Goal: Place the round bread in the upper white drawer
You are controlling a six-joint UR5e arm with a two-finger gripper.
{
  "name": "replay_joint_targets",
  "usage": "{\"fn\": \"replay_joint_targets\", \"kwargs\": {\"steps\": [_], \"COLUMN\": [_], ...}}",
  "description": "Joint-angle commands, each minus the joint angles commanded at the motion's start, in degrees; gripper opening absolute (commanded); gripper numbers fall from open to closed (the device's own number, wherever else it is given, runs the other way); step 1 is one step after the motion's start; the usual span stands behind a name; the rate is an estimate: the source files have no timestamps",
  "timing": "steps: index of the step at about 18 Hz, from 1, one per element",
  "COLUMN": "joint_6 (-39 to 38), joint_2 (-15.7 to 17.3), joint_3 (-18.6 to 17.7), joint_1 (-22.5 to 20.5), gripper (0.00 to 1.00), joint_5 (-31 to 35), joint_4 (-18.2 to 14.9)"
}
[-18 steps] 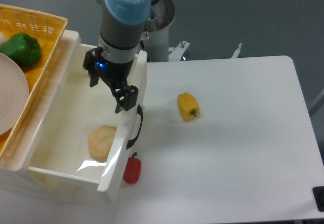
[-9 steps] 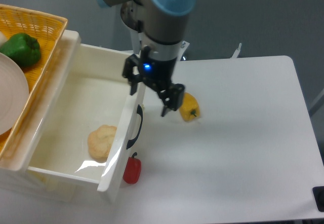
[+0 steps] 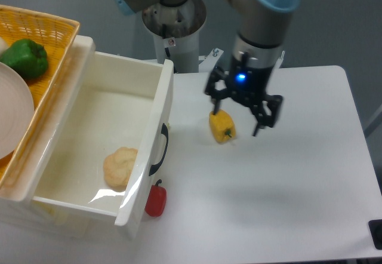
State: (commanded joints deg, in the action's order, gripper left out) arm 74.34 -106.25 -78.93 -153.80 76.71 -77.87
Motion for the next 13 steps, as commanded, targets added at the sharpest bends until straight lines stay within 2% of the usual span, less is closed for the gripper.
{"fn": "replay_joint_targets", "kwargs": {"steps": [3, 5, 9, 13], "joint_6": [7.3, 10.6, 12.4, 16.3], "joint_2": [-2.6, -4.7, -8.5, -12.8], "joint_3": [0.0, 0.0, 0.5, 0.6], "joint_1": [-0.2, -0.2, -1.6, -2.9], "gripper": [1.00, 1.00, 1.00, 1.00], "joint_5": [8.3, 11.3, 11.4, 11.4], "joint_4": [-0.2, 1.9, 3.1, 7.0]}}
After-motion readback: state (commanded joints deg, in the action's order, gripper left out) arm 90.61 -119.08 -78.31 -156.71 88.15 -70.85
